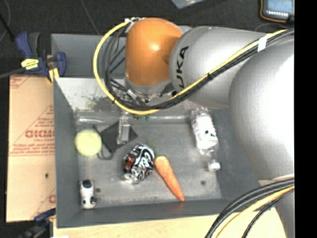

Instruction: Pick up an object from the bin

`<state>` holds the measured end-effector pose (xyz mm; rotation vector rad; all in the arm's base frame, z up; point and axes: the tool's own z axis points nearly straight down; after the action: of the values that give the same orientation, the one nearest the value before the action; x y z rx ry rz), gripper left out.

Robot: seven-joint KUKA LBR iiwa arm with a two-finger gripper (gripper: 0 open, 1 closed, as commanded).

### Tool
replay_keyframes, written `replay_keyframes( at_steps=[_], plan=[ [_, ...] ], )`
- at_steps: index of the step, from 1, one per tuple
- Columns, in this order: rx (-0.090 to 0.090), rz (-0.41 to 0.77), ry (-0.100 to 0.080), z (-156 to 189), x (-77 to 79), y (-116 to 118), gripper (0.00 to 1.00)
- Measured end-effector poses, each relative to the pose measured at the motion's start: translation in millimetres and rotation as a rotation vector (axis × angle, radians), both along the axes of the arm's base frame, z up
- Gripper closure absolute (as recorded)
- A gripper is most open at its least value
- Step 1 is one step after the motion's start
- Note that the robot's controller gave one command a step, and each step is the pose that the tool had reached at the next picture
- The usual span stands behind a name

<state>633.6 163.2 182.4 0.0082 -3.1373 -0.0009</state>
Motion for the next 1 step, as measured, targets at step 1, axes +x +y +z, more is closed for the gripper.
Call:
replay_keyframes(
  at_steps=[1],
  plan=[
    [0.001,-0.003,-0.008,5.5,1.7,-0.9,0.00]
  ],
)
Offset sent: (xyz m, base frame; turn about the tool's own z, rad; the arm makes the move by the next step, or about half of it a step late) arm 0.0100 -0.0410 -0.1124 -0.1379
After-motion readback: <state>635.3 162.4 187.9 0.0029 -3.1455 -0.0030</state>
